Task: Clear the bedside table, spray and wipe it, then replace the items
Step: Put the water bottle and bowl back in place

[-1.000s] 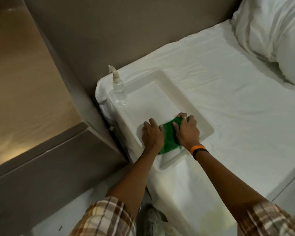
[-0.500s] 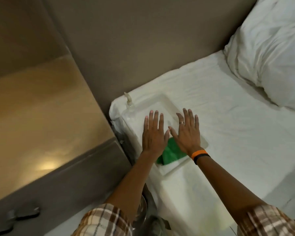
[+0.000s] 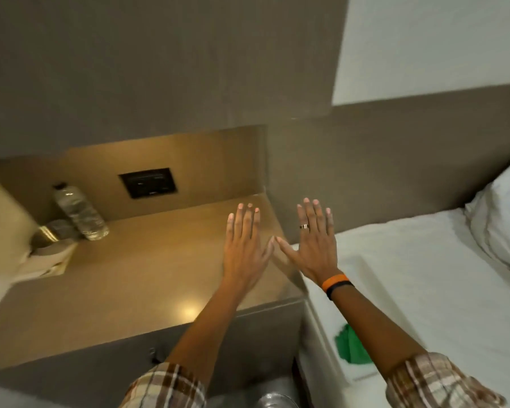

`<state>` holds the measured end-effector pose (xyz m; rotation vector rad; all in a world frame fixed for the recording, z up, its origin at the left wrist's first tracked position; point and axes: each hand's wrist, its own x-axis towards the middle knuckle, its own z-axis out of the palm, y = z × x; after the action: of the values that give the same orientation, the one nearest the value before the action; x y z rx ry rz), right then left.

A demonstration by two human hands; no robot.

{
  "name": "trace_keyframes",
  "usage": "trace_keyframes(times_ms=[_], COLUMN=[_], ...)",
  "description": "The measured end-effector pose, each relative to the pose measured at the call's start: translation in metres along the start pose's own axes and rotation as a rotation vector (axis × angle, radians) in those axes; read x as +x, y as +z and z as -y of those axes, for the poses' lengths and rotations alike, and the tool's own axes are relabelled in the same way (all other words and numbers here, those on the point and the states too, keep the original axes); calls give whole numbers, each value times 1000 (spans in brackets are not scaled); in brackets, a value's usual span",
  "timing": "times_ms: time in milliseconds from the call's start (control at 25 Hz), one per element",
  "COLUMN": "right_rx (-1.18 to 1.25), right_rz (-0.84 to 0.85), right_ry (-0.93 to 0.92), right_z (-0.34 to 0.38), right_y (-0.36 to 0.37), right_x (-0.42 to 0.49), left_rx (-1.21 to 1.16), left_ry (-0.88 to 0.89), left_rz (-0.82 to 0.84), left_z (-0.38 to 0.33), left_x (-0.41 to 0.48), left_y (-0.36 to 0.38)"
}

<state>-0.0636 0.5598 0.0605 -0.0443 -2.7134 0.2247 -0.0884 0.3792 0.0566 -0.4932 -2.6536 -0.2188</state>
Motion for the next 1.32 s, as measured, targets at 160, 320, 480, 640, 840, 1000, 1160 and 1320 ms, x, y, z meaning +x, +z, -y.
trace_keyframes(times_ms=[160,320,480,640,840,1000,1160,1320], right_rx=[27,114,205,377,610,804,899,864], right_rz=[35,127,246,298,326,346,268,258], right_ry=[-117,-150,-158,-87,73,146,172,189], right_z=[109,223,323,417,496,536,541,496], right_y=[32,82,134,176,208,226,231,222], right_x=[5,-8,-20,0,61,111,127,127], left_rx=[62,131,91,-17,-32,-6,-3,-54], left_ry=[-136,-304,-432,-443,-380,-356,-360,-354], left_rz=[49,178,222,322,338,328,306,300], left_z=[113,235,335,407,426,429,428,409], left_x=[-42,-110,-170,-181,-167,-170,-163,-140], left_y=[-28,-35,-26,-8,15,23,24,23])
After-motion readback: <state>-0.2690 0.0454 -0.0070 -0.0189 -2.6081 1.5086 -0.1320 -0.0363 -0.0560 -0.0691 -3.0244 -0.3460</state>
